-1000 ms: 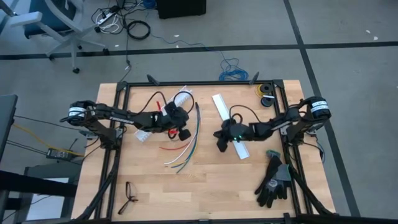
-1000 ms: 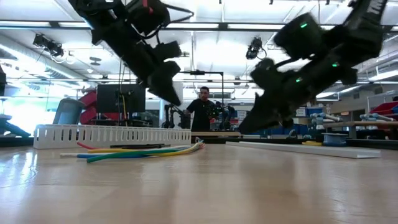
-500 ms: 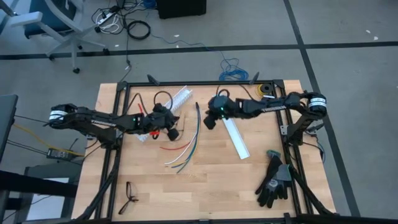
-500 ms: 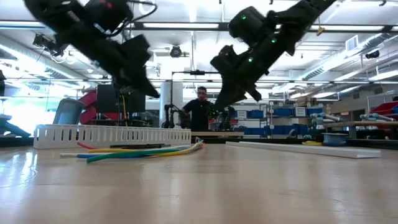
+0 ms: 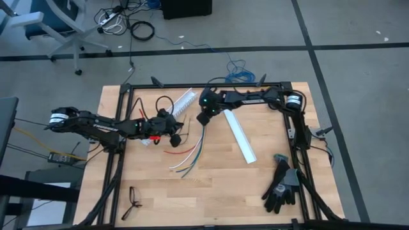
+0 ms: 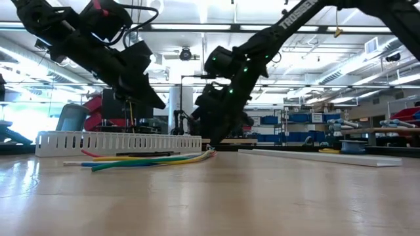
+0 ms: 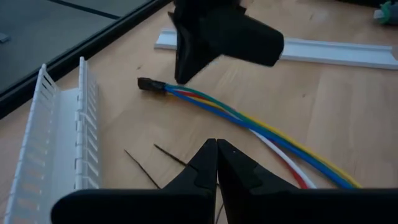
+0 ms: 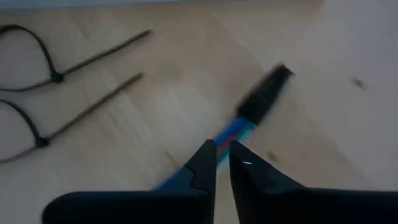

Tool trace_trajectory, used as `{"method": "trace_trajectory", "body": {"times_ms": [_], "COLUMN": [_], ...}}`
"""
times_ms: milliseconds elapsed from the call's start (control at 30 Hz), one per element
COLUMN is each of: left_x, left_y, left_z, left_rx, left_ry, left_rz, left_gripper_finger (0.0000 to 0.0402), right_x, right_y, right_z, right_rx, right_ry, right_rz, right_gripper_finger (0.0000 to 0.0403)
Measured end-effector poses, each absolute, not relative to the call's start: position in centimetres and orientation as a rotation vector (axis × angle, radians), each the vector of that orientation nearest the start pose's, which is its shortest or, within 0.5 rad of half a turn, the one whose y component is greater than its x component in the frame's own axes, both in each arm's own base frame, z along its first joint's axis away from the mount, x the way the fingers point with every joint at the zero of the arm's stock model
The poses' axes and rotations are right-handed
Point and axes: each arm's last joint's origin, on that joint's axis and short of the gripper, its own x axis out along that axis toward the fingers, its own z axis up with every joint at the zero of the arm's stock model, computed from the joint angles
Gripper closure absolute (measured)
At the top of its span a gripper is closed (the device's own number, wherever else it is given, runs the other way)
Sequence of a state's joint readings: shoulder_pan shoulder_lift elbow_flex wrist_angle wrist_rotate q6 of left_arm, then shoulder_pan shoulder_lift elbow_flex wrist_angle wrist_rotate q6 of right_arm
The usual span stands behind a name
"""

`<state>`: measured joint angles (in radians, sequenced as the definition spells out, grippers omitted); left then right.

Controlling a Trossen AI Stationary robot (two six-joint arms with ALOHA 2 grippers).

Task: Ziptie cables
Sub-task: Wrap the cable wires with the left black zip tie

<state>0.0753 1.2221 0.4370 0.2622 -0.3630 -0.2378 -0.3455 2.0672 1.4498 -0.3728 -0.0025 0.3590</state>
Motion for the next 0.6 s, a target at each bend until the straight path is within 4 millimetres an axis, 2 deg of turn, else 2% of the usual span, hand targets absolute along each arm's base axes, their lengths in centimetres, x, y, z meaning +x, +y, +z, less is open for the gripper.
{"method": "trace_trajectory", "body": {"times_ms": [67, 333, 600], "left_x": [22.61, 22.61, 22.65], "left_y": [2.74, 2.73, 2.74], "left_z": [17.32, 17.33, 17.38], "left_rx": [-0.152, -0.130, -0.131], "left_ry": [0.471, 0.476, 0.469], "left_rz": [0.487, 0.480, 0.480], "left_gripper_finger": [0.0384, 0.0384, 0.0384], "right_x": [41.26, 41.12, 41.16], "right_y": [-14.98, -15.52, -15.71], "right_z": [15.91, 15.64, 15.49], "right_rx": [0.516, 0.482, 0.451], "right_ry": [0.908, 0.920, 0.914], "right_rz": [-0.475, -0.491, -0.527], "right_gripper_finger": [0.0349, 0.0272, 0.0241]}}
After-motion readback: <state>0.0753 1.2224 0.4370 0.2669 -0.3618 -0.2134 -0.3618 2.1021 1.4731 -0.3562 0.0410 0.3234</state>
